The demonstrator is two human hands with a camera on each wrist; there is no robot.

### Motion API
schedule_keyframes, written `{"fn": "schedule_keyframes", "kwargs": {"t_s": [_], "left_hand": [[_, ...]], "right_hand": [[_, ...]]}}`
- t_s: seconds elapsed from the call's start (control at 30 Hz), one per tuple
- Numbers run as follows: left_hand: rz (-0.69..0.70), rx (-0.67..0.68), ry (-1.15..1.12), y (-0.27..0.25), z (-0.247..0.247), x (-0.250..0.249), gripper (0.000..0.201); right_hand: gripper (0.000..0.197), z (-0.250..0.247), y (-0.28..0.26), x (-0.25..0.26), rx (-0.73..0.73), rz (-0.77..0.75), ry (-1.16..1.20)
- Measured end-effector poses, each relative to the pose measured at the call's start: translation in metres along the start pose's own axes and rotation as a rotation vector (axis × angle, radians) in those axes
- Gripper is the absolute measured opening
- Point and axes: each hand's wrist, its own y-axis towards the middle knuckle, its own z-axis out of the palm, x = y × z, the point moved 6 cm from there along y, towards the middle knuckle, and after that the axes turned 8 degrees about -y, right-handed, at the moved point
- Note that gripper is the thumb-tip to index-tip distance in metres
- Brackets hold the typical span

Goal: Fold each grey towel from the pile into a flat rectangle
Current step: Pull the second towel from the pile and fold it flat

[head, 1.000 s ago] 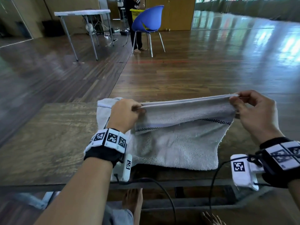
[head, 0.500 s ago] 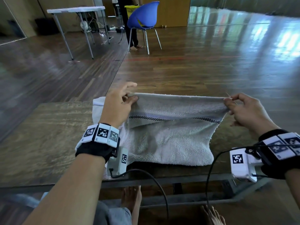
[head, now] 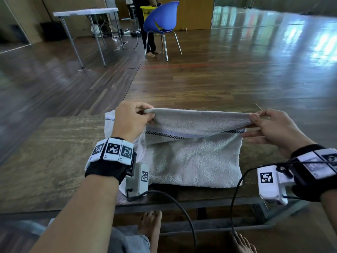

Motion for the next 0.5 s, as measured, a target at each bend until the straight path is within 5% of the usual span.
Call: {"fn": "schedule_keyframes", "kwargs": {"t_s": [0.27, 0.4, 0.5], "left_hand": [[-0.308, 0.081, -0.026, 0.002, 0.008, 0.022, 0.013], [-0.013, -0.201, -0.090, 0.010, -0.011, -0.014, 0.010], [0.281, -0.284, -0.374, 0.009, -0.024, -0.049, 0.017]], "right_hand": [[0.011, 0.008, -0.003, 0.008, 0.028, -0.014, 0.002], [0.009, 0.005, -0.009, 0.045, -0.041, -0.319, 0.262], [0.004, -0.006, -0.023, 0.071, -0.012, -0.605, 0.493]]}}
